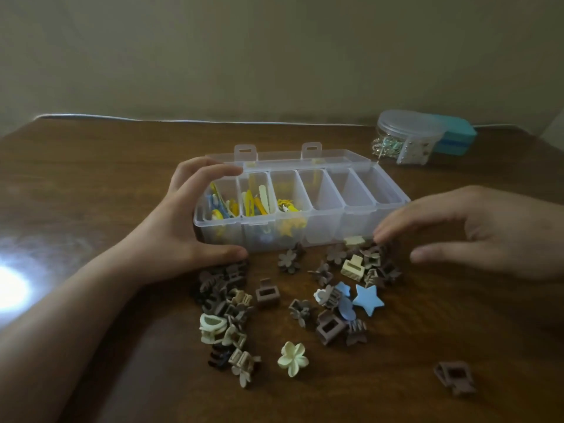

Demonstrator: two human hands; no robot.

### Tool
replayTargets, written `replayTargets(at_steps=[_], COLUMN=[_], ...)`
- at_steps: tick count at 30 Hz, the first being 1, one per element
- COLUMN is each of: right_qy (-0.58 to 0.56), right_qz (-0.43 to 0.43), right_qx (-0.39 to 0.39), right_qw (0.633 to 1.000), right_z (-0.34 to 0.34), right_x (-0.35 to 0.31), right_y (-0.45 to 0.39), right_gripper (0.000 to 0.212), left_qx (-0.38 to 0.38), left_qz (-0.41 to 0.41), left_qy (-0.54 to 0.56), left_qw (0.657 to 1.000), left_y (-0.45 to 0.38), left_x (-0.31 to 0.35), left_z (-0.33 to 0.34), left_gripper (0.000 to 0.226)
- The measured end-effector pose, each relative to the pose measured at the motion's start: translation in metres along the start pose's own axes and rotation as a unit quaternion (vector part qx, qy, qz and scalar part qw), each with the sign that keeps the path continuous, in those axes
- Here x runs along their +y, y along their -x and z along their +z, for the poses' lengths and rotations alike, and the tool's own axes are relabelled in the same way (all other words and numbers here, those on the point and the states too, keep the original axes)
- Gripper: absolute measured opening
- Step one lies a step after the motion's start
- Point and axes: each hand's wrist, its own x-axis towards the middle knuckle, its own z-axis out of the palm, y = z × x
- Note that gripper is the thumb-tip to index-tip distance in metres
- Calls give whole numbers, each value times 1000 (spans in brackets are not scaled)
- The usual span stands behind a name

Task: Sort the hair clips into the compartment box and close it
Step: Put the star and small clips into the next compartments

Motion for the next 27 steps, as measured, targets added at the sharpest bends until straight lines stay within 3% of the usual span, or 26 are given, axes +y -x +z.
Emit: replayTargets(at_steps=[4, 8, 11, 14, 17, 22, 27], right_qy=[51, 66, 46, 34, 42, 107, 139], right_qz=[75, 89, 100, 80, 37, 15, -39], right_qx=[-7, -23, -80, -69, -28, -84, -82], right_qw=[996, 994, 991, 994, 998, 991, 986], right_z=[-4, 0, 6, 6, 6, 28, 37], right_x=[22, 25, 16, 7, -2, -23, -41], right_y=[1, -3, -4, -4, -6, -15, -17], right_gripper=[53, 47, 40, 33, 40, 57, 38], left_qx=[-1, -5, -7, -13, -16, -2, 13], left_qz=[1, 1, -3, -4, -7, -30, -33], left_qy=[-2, 3, 3, 3, 14, 82, 85], left_qw=[1000, 1000, 1000, 1000, 1000, 996, 996], left_y=[0, 1, 2, 2, 2, 3, 2], left_x=[0, 0, -1, 0, -1, 2, 4], left_z=[-1, -2, -3, -3, -3, -5, -4], left_gripper=[90, 92, 94, 96, 94, 82, 77])
